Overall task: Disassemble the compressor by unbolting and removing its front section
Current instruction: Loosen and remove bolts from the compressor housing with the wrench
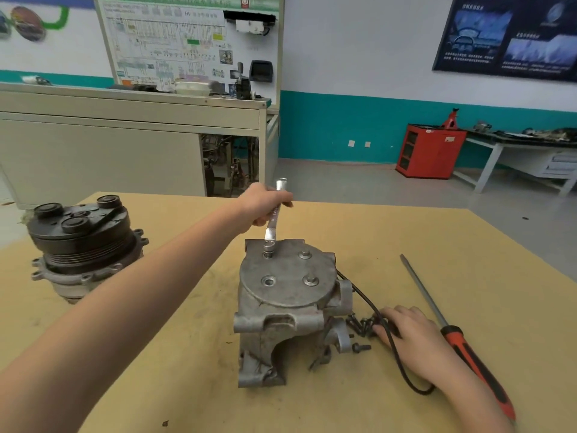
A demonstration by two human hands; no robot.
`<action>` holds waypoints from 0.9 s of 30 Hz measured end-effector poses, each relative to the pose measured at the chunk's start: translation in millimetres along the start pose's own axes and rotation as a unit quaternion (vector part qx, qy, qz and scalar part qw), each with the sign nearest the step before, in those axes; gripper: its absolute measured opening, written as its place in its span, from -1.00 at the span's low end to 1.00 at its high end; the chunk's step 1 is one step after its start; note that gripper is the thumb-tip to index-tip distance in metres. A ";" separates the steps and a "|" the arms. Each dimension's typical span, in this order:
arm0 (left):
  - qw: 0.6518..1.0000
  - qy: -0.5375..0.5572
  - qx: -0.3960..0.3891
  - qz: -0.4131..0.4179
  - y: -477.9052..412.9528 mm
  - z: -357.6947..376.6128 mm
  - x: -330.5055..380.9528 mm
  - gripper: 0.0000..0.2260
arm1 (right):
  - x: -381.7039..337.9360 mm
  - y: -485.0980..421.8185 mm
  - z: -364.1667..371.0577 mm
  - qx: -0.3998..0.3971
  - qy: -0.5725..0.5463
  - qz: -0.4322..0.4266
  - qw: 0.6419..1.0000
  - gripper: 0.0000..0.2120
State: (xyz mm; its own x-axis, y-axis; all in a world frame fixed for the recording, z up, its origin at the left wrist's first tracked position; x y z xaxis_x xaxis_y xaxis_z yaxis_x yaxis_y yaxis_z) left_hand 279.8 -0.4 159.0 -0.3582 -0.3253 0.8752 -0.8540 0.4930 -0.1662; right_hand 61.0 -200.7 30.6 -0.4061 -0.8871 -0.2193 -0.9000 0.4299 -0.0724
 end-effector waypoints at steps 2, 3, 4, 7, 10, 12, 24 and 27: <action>0.996 0.067 0.062 -0.013 7.6 -11.5 -12.0 -0.87 | -0.4 0.2 -0.7 -0.001 0.003 -0.003 1.000 -0.68; 0.992 0.094 0.084 -0.013 12.0 -17.1 -16.0 -0.90 | -0.8 0.3 -1.0 0.000 0.004 -0.004 1.000 -0.69; 0.989 0.112 0.101 -0.008 16.2 -22.2 -19.0 -0.93 | -1.1 0.7 -1.3 0.001 0.006 -0.005 1.000 -0.69; 0.982 0.122 0.142 0.006 28.1 -33.8 -23.5 -0.94 | -1.9 1.1 -2.0 0.000 0.004 -0.004 1.000 -0.71; 0.976 0.132 0.174 0.011 39.3 -38.6 -26.4 -0.93 | -2.4 1.3 -2.8 -0.005 0.003 -0.003 1.000 -0.73; 0.965 0.174 0.196 0.025 48.1 -40.6 -30.4 -0.94 | -2.5 1.3 -2.8 -0.007 0.005 -0.003 1.000 -0.74; 0.832 0.510 0.200 0.091 130.7 -54.0 -44.1 -0.79 | -3.8 2.1 -3.2 -0.009 0.015 0.007 1.000 -0.74; 0.859 0.457 0.182 0.139 160.8 -53.6 -38.3 -0.68 | -4.4 2.3 -3.9 -0.010 0.016 0.009 1.000 -0.73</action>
State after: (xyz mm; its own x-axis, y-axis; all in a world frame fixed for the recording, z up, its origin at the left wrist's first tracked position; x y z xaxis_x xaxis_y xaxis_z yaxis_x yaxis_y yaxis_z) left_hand 176.4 134.6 123.1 -0.2631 0.6169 0.7417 -0.9042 0.1105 -0.4126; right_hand 60.1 -196.4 35.2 -0.4261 -0.8846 -0.1896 -0.8958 0.4419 -0.0487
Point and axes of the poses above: each hand's wrist, its own y-axis away from the middle knuckle, its own z-axis out of the palm, x = y × z, the point moved 2 cm from there along -y, towards the middle knuckle, and after that the axes turned 11 degrees about z, right-handed, at the moved point
